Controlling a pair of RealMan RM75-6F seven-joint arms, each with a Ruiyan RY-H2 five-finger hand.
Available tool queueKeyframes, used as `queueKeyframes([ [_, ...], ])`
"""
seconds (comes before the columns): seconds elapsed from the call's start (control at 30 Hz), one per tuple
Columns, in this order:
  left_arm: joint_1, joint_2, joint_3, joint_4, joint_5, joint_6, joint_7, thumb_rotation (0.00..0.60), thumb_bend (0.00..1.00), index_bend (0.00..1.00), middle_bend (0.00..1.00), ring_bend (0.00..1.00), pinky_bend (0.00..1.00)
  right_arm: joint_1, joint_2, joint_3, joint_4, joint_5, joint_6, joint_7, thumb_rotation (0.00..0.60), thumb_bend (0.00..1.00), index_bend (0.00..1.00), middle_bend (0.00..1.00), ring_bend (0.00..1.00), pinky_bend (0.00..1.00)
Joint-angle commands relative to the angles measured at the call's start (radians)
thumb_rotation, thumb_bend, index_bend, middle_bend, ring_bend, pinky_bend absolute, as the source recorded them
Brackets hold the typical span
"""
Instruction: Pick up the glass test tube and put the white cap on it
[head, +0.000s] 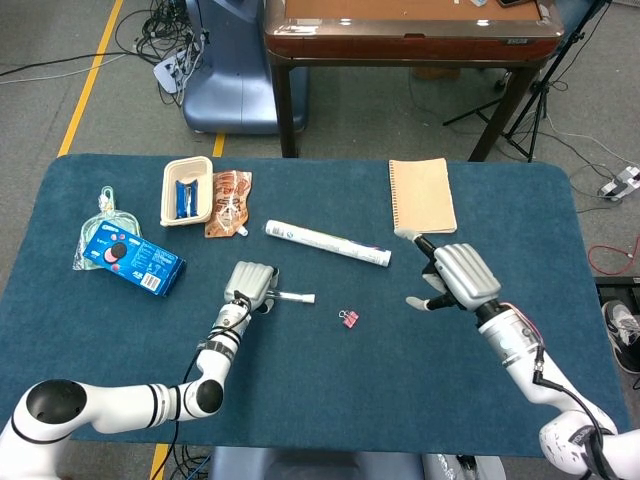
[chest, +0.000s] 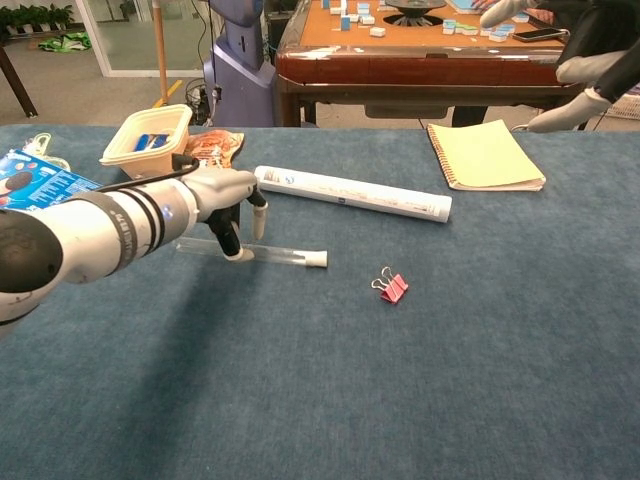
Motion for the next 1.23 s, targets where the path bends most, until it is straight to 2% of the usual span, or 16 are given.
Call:
queueKeyframes([
  [0.03, 0.024, 0.056, -0.014, -0.074, 0.030, 0.030, -0.026, 0.600, 0.26, 0.43, 1.00, 1.00, 1.00, -0.008, 0.013, -0.001, 0.002, 0.001, 0.005, -0.001, 0.600, 0.10, 0.14, 1.00, 1.00, 1.00],
  [0.17, 0.080, 0.161, -0.026, -0.209, 0.093, 0.080, -0.092, 0.600, 0.26, 0.39, 1.00, 1.00, 1.00, -0.028, 0.048, -0.005, 0.006, 0.005, 0.022, -0.014, 0.600, 0.10, 0.14, 1.00, 1.00, 1.00],
  [0.27, 0.153, 0.258, -0.027, -0.319, 0.177, 0.128, -0.189, 0.600, 0.26, 0.38, 0.99, 1.00, 1.00, -0.056, 0.083, -0.017, 0.011, 0.014, 0.042, -0.032, 0.600, 0.12, 0.14, 1.00, 1.00, 1.00],
  [0.37, 0.236, 0.360, 0.006, -0.401, 0.275, 0.165, -0.278, 0.600, 0.26, 0.38, 0.91, 0.96, 1.00, -0.092, 0.106, -0.035, 0.022, 0.021, 0.075, -0.054, 0.600, 0.18, 0.19, 0.98, 1.00, 1.00],
  [0.5, 0.348, 0.471, 0.062, -0.457, 0.415, 0.232, -0.394, 0.600, 0.26, 0.38, 0.81, 0.83, 1.00, -0.141, 0.125, -0.062, 0.027, 0.023, 0.119, -0.082, 0.600, 0.24, 0.30, 0.88, 0.98, 1.00],
  [0.6, 0.439, 0.533, 0.118, -0.450, 0.526, 0.288, -0.486, 0.600, 0.26, 0.38, 0.73, 0.72, 0.98, -0.184, 0.135, -0.085, 0.028, 0.010, 0.164, -0.107, 0.600, 0.24, 0.33, 0.75, 0.85, 1.00],
  [0.67, 0.481, 0.564, 0.146, -0.438, 0.571, 0.310, -0.527, 0.600, 0.26, 0.38, 0.68, 0.66, 0.91, -0.206, 0.133, -0.099, 0.033, -0.003, 0.188, -0.127, 0.600, 0.24, 0.34, 0.65, 0.72, 0.93],
  [0.73, 0.524, 0.594, 0.173, -0.424, 0.617, 0.331, -0.574, 0.600, 0.26, 0.38, 0.63, 0.56, 0.80, -0.230, 0.120, -0.112, 0.043, -0.022, 0.222, -0.147, 0.600, 0.24, 0.34, 0.53, 0.58, 0.78],
  [0.77, 0.542, 0.605, 0.184, -0.419, 0.635, 0.339, -0.596, 0.600, 0.26, 0.38, 0.60, 0.53, 0.76, -0.240, 0.113, -0.118, 0.049, -0.032, 0.235, -0.153, 0.600, 0.24, 0.34, 0.50, 0.54, 0.73],
  [0.83, 0.582, 0.622, 0.204, -0.407, 0.677, 0.369, -0.630, 0.600, 0.26, 0.37, 0.49, 0.42, 0.61, -0.266, 0.090, -0.131, 0.067, -0.058, 0.272, -0.162, 0.600, 0.24, 0.34, 0.42, 0.44, 0.62],
  [0.93, 0.633, 0.618, 0.233, -0.367, 0.752, 0.423, -0.659, 0.600, 0.26, 0.34, 0.40, 0.34, 0.48, -0.312, 0.035, -0.142, 0.110, -0.095, 0.357, -0.188, 0.600, 0.24, 0.34, 0.40, 0.41, 0.58],
  [1.23, 0.758, 0.581, 0.279, -0.310, 0.874, 0.544, -0.671, 0.600, 0.26, 0.33, 0.38, 0.32, 0.45, -0.409, -0.040, -0.183, 0.148, -0.147, 0.459, -0.202, 0.600, 0.24, 0.34, 0.40, 0.41, 0.58],
])
